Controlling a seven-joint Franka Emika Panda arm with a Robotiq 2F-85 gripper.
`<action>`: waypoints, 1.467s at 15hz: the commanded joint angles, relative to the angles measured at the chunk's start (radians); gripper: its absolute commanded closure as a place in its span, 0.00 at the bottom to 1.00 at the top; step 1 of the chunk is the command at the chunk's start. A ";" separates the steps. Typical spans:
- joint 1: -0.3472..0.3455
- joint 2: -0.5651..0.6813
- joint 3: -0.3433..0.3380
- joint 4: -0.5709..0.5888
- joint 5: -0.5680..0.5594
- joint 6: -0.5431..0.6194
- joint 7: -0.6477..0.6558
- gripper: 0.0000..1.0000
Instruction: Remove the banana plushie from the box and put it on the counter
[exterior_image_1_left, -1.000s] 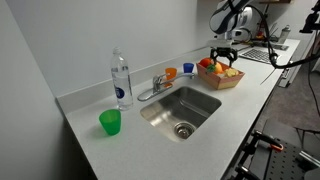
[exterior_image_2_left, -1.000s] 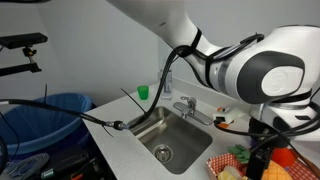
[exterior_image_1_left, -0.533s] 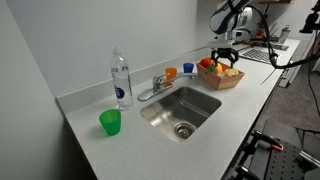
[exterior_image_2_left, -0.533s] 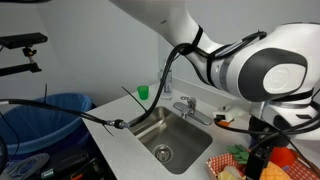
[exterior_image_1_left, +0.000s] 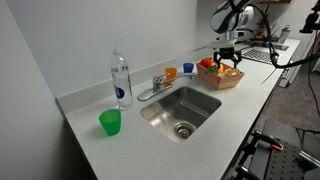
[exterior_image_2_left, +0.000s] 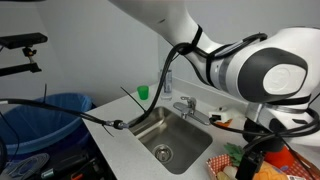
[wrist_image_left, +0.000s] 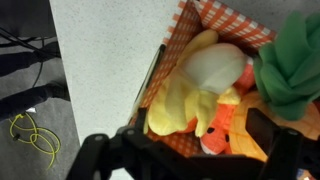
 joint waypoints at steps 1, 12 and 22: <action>0.004 -0.034 -0.005 -0.038 -0.023 0.014 -0.021 0.00; 0.033 -0.032 -0.010 -0.153 -0.112 0.180 -0.018 0.26; 0.010 -0.098 0.018 -0.103 -0.031 0.122 -0.135 1.00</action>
